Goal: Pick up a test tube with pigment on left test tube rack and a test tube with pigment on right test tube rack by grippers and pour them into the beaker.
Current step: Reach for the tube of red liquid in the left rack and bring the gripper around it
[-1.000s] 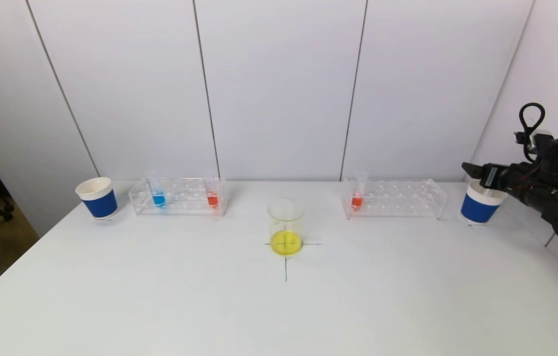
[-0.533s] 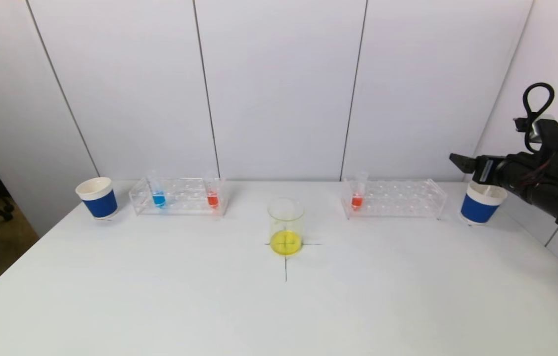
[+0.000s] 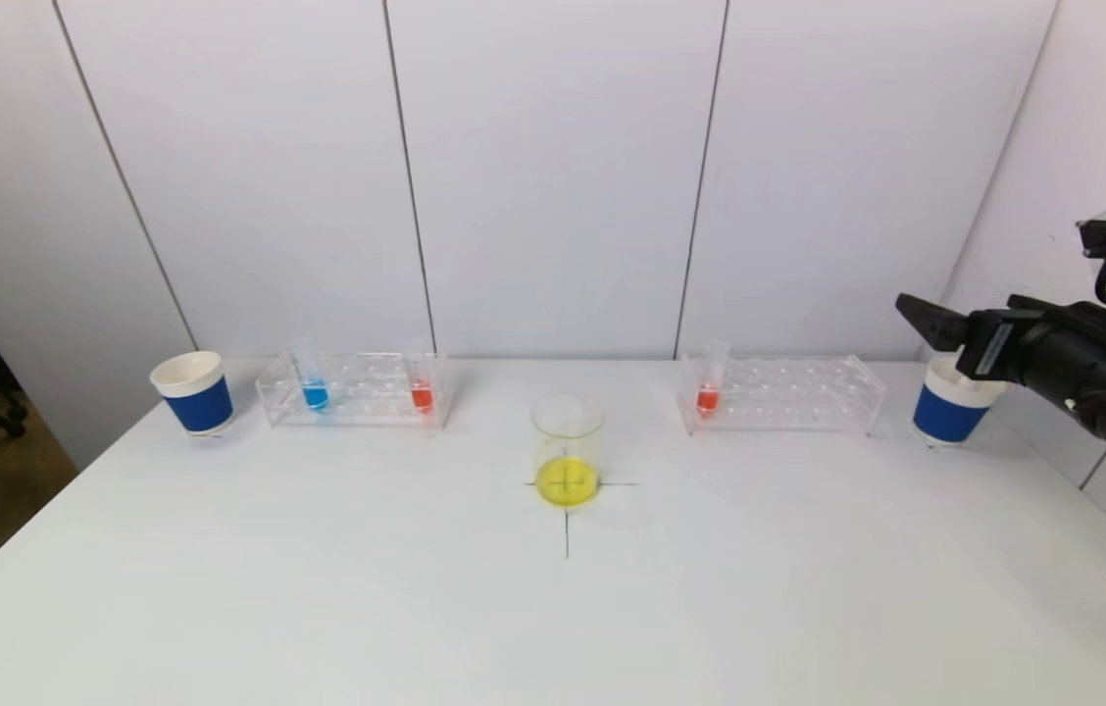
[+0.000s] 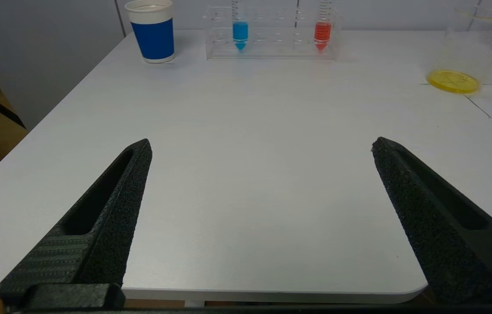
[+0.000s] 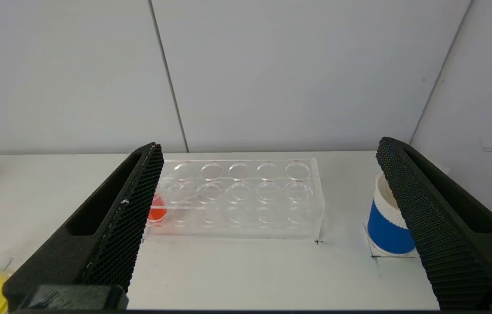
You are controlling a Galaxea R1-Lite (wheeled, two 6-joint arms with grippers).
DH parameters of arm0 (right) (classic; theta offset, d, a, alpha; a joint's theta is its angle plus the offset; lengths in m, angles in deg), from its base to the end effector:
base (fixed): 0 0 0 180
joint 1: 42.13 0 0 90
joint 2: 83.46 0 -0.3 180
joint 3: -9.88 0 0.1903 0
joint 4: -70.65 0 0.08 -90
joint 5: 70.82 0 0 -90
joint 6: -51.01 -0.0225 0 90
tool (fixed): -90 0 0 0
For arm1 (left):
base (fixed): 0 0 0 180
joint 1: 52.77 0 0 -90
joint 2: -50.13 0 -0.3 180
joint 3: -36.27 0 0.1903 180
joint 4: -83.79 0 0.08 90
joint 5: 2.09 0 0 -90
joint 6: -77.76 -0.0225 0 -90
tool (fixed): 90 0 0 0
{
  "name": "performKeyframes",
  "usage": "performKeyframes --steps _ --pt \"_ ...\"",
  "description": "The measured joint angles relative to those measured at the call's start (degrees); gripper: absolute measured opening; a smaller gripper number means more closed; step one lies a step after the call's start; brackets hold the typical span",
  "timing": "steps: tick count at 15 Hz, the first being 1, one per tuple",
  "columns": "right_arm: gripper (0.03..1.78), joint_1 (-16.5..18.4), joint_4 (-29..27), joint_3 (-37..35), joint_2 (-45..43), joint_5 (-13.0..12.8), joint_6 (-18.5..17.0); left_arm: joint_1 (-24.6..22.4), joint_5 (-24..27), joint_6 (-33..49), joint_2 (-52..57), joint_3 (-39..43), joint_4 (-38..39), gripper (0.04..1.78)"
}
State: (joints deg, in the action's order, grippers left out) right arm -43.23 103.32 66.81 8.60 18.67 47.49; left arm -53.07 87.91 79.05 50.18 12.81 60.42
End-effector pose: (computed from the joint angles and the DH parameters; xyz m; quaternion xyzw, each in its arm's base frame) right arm 0.2688 0.0050 0.1859 0.0304 0.0216 0.0045 0.9993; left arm -0.0230 -0.0001 0.0759 -0.0113 -0.0013 0.0026 0.9999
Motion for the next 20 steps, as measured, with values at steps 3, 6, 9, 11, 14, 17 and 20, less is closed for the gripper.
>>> performKeyframes --steps 3,6,9,11,14,17,20 --pt "1.77 0.0 0.1 -3.4 -5.2 -1.1 -0.3 0.1 0.0 0.0 0.0 0.0 0.0 1.76" --pt "1.77 1.0 0.0 -6.9 -10.5 -1.2 -1.8 0.0 0.0 0.0 0.0 0.0 0.0 1.76" --pt "1.77 1.3 -0.3 -11.6 -16.3 -1.0 -2.5 0.0 0.0 0.0 0.0 0.0 0.0 1.76" --pt "1.77 1.3 -0.5 -15.0 -20.3 -0.7 -2.8 0.0 0.0 0.0 0.0 0.0 0.0 1.76" --pt "1.77 1.3 -0.9 -19.6 -26.3 -0.9 -2.9 0.0 0.0 0.0 0.0 0.0 0.0 1.76" --pt "1.77 1.3 -2.4 -23.4 -33.5 -0.9 -2.9 0.0 0.0 0.0 0.0 0.0 0.0 1.76" --pt "1.77 1.3 -9.1 -25.8 -42.6 -0.6 -2.9 0.0 0.0 0.0 0.0 0.0 0.0 1.76"
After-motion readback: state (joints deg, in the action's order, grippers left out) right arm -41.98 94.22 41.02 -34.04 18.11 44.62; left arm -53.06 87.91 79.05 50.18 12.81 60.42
